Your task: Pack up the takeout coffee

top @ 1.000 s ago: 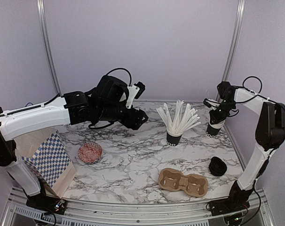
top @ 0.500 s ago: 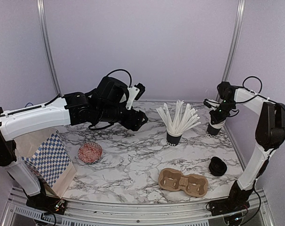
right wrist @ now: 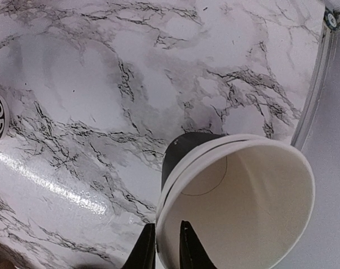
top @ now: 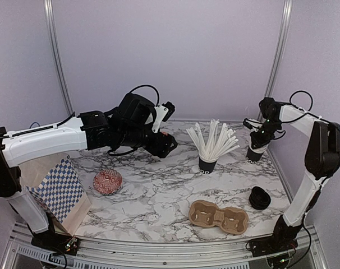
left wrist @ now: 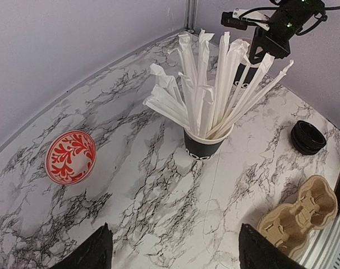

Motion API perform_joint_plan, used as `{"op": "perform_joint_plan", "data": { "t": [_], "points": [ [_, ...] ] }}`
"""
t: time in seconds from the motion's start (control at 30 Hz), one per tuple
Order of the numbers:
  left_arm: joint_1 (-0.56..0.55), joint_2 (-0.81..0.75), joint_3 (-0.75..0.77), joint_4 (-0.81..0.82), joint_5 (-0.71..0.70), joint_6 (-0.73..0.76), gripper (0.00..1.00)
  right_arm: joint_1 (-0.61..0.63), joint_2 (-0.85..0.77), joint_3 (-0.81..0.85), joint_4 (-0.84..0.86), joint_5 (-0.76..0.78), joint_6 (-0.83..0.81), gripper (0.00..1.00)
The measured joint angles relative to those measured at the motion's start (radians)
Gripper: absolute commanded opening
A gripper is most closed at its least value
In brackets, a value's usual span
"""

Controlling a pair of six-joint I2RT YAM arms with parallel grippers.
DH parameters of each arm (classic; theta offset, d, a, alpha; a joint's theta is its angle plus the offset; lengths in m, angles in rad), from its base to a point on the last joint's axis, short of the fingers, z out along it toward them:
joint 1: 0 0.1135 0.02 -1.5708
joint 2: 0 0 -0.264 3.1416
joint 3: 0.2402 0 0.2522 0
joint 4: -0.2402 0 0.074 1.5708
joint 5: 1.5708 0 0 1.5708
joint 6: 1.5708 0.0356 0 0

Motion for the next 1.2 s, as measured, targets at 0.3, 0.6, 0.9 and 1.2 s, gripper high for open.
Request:
{"op": "perform_joint_plan", "data": {
  "t": [0.3,0.6,0.9,1.2],
  "points": [
    [0.0,0.006,0.0,0.0,0.007,0.002,0.79,0.0,-0.018,0.006,-0.014,0.012,0.001,0.1],
    [0.0,0.006,0.0,0.0,0.007,0.005,0.79,0.0,-0.021,0.006,-0.019,0.015,0.0,0.02],
    [0.0,0.006,0.0,0.0,0.007,0.005,0.79,0.0,-0.021,0.068,-0.036,0.021,-0.019,0.0],
    [0.0,0.01,0.0,0.0,0.011,0.005,0.79,-0.01,-0.03,0.185,-0.067,0.006,-0.098,0.0]
  ]
}}
